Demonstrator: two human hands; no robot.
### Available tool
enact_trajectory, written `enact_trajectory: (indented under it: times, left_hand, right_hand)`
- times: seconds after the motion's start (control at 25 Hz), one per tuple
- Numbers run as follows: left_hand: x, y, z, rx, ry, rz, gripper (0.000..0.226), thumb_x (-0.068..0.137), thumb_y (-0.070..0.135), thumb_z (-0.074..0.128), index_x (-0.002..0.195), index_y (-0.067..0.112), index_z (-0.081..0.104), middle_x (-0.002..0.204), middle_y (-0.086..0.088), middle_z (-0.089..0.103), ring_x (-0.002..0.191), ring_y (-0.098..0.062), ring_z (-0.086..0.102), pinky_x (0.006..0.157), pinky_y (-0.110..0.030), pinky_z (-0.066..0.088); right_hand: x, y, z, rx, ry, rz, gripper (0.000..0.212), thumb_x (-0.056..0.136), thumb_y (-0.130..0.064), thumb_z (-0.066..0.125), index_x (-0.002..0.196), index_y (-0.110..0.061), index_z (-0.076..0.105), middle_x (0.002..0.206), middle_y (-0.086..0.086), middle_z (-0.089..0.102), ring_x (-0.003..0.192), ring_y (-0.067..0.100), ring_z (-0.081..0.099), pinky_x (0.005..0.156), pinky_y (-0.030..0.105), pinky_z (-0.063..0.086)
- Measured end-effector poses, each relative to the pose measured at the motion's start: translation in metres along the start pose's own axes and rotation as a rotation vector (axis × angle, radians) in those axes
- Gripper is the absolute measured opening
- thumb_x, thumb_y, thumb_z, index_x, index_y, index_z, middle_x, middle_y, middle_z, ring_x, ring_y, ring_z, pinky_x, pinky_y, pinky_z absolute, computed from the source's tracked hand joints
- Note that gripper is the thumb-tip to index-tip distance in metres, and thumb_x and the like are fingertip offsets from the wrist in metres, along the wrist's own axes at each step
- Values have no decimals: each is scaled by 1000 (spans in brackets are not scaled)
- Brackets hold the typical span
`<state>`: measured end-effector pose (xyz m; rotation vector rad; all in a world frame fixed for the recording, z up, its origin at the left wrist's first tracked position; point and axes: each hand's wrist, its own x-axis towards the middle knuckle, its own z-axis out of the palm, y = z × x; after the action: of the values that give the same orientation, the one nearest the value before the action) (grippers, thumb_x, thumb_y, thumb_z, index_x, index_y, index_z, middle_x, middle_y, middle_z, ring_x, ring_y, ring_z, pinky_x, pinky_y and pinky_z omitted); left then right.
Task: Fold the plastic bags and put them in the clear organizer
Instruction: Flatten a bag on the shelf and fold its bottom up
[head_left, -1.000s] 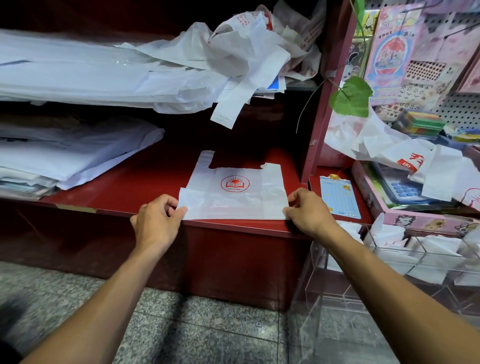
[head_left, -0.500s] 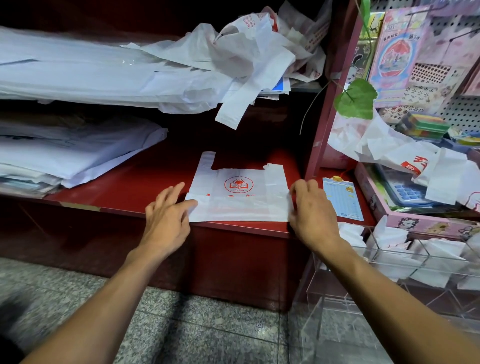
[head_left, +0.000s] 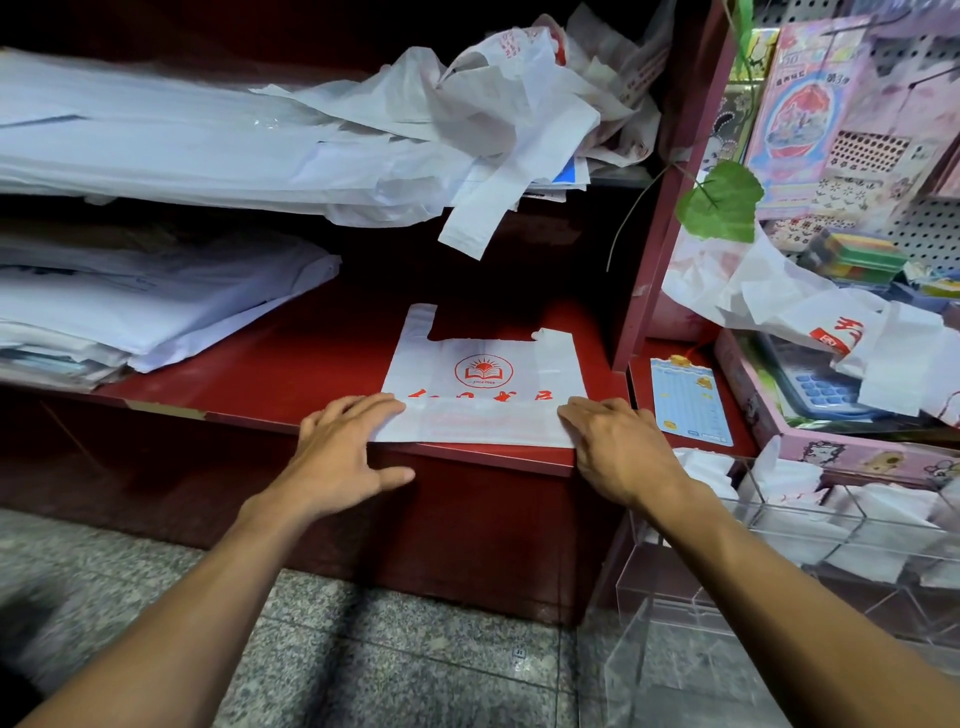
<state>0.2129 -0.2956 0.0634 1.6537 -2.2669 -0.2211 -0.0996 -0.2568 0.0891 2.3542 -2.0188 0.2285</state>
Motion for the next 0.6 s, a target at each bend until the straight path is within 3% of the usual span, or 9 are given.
enact_trajectory:
  times: [0.12,0.24,0.28,0.4,0.52,0.6]
  left_hand:
    - [2,-2,1,32,83,57,73,78,29,81,143,32,47,137,15,43,121,-15,33,97,-33,26]
    - [3,-10,7,-83,187,107,56,70,15,87,121,29,69,106,22,52,95,-12,40,84,-36,37]
    - [2,-12,7,-154,211,113,49,69,12,88,113,28,73,102,23,56,92,-13,43,85,-35,41]
    - [-1,-17,0,-342,226,76,31,77,9,82,94,35,75,106,32,61,94,-14,54,90,-17,39]
    - [-3,-13,-7,-501,205,15,26,85,12,75,90,37,74,99,23,72,99,-6,65,95,-29,47]
    - [-3,-7,-11,-556,229,-64,23,86,12,74,83,35,74,91,21,73,91,1,67,89,-29,50]
  right_hand:
    - [-2,5,-7,56,-112,-12,52,96,-46,45,143,-24,40,150,-5,40,132,24,37,103,43,32]
    - [-7,12,-12,4,-172,-96,82,83,-65,59,151,-29,30,149,-9,32,132,20,34,107,41,32]
    - [-8,15,-13,20,-161,-116,80,82,-62,64,149,-30,34,145,-9,35,127,19,36,105,39,33]
    - [-8,27,-11,234,-111,-124,54,82,-45,74,133,-31,58,128,-12,50,115,15,46,100,37,40]
    - [-7,33,-12,526,-18,-61,13,88,-20,71,91,-32,74,101,-13,64,92,5,60,83,29,47]
    - [-7,30,-14,662,21,58,23,91,-20,67,71,-32,69,77,-13,63,68,2,57,69,26,43]
